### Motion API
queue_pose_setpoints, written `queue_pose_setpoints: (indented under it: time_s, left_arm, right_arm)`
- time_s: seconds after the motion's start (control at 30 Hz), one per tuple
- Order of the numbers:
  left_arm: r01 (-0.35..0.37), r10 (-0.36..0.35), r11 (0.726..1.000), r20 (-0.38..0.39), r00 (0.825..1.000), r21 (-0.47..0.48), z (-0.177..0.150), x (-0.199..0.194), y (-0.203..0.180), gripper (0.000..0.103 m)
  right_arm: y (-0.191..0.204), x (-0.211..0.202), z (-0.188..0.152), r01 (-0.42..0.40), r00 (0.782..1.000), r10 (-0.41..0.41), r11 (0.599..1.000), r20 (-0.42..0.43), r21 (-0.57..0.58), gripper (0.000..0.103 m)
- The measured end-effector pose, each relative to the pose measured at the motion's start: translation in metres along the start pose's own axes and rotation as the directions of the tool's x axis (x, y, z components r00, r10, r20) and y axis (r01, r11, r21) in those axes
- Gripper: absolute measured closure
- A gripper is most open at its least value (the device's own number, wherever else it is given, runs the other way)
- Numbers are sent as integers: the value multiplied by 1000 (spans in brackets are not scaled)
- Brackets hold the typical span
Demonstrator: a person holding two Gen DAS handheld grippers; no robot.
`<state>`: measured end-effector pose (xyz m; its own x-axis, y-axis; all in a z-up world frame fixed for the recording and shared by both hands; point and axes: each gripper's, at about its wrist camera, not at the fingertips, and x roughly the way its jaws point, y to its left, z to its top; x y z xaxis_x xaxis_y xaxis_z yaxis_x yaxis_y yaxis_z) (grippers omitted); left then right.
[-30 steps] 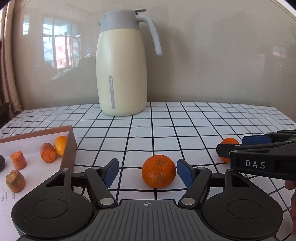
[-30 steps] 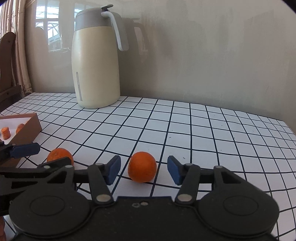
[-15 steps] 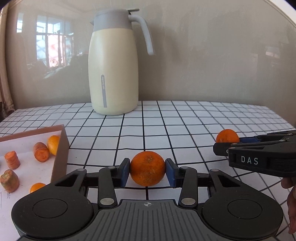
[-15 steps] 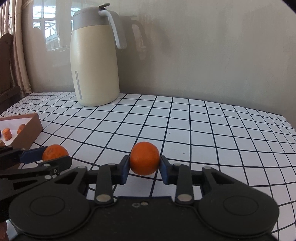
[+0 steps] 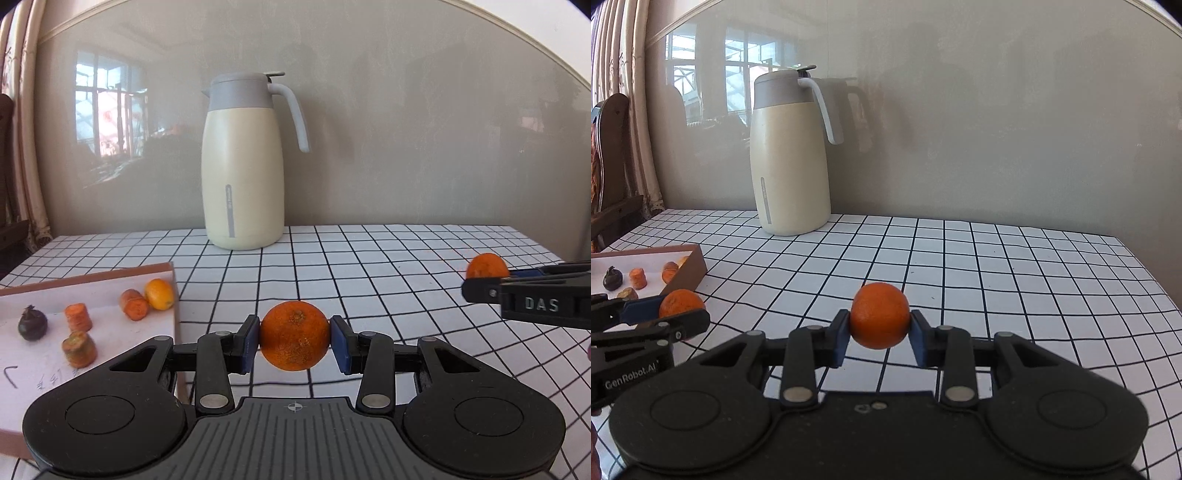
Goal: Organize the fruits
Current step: 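Carry both held oranges over the cardboard box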
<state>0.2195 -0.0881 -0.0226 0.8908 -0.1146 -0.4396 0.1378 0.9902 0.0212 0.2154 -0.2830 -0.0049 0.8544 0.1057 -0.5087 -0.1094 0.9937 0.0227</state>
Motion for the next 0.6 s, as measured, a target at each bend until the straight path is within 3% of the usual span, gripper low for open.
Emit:
queue_pose_setpoints:
  time_s: [0.6]
  left_arm:
    - [-51,52,998,39,998,-27,-26,-77,31,61]
  right_arm:
    - [45,-58,-23,-55,998,57,997,28,-61,78]
